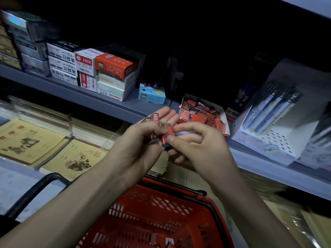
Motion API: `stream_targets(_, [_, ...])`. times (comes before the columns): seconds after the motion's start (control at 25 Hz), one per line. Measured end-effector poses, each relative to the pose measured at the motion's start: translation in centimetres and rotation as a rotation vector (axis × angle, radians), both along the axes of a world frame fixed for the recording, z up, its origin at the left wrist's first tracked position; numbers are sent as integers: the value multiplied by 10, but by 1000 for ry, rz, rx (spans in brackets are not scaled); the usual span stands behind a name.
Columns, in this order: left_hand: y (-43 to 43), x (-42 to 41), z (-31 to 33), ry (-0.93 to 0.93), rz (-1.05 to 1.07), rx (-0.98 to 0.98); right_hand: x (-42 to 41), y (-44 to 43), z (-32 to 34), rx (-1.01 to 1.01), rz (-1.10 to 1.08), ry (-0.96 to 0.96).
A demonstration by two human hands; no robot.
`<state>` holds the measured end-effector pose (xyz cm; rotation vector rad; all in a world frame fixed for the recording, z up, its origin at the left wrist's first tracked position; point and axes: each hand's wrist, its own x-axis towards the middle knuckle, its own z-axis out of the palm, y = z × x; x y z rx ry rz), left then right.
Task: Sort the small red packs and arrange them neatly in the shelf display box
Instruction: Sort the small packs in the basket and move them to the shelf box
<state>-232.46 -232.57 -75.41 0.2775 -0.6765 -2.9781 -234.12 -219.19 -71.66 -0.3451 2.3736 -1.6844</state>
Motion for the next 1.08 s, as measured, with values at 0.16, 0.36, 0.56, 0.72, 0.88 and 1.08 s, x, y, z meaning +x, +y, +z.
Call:
stream_targets(0.16, [2, -2, -8, -62, 28, -183, 1, 0, -3, 30, 5, -18])
stream_targets(0.36, [4, 2, -4, -36, 66, -284, -2, -5, -11, 46, -16, 9])
stream_targets(0.56, [0, 2, 1, -29, 59, -227, -14, 4, 6, -21, -72, 153])
stream_targets(0.72, [-4, 7, 7, -21, 50, -224, -62, 26, 22, 266, -334, 593])
stream_targets(0.88, [-1, 12, 4, -44, -18, -284, -112, 35, 16, 587, -357, 840])
stream_targets(1.08, [-5, 14, 2, -11, 1, -438, -116, 36, 18, 780, -178, 795])
